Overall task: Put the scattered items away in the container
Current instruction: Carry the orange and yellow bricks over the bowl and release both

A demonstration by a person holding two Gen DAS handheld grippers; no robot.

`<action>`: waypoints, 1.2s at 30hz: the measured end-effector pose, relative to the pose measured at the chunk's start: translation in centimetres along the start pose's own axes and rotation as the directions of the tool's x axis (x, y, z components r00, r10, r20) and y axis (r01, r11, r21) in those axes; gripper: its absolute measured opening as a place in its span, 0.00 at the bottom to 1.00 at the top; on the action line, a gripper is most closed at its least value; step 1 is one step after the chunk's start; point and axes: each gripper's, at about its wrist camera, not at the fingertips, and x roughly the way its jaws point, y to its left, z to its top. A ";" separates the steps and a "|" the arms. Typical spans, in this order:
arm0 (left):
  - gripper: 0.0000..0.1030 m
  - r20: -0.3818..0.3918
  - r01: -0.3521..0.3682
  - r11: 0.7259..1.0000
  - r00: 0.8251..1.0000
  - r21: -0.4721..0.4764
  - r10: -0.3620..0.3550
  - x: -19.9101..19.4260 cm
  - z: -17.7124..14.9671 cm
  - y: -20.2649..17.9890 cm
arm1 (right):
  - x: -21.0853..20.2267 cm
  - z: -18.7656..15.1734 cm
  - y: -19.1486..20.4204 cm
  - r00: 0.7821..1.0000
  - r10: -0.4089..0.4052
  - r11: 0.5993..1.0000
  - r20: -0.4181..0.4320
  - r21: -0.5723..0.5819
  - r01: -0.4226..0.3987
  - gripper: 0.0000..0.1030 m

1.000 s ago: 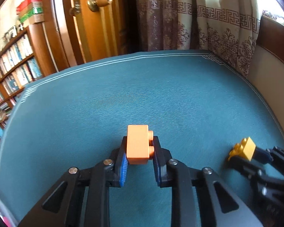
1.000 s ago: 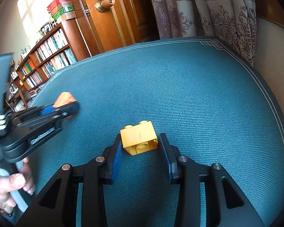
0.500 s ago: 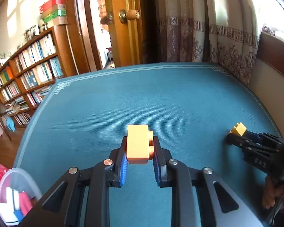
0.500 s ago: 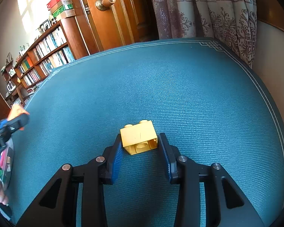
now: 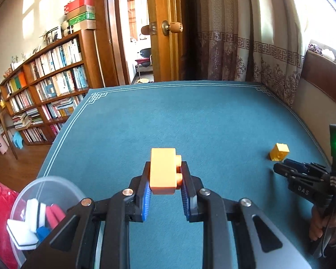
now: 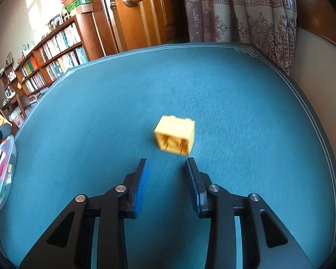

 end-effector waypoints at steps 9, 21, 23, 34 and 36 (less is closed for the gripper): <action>0.25 -0.009 0.010 0.998 1.000 -0.056 -0.011 -0.9 -1.6 2.6 | -0.3 -0.2 0.3 1.000 -0.008 1.000 -0.014 0.011 0.008 0.36; 0.25 -0.032 0.010 0.997 0.999 -0.080 -0.013 -0.6 -2.6 3.5 | 2.8 3.3 -0.1 0.994 -0.107 0.993 -0.001 0.039 0.107 0.44; 0.25 -0.032 0.005 0.996 0.999 -0.086 -0.008 -0.5 -2.6 3.9 | 3.0 3.4 0.0 0.990 -0.140 0.989 -0.007 0.037 0.140 0.36; 0.25 -0.020 -0.037 0.994 0.999 -0.104 0.035 -1.1 -3.4 6.0 | 0.6 2.4 5.1 1.000 0.019 1.000 0.003 -0.025 -0.019 0.36; 0.25 -0.017 -0.049 0.993 0.999 -0.111 0.047 -1.4 -3.7 6.6 | 0.0 2.4 7.1 0.998 0.060 0.997 0.012 -0.057 -0.059 0.36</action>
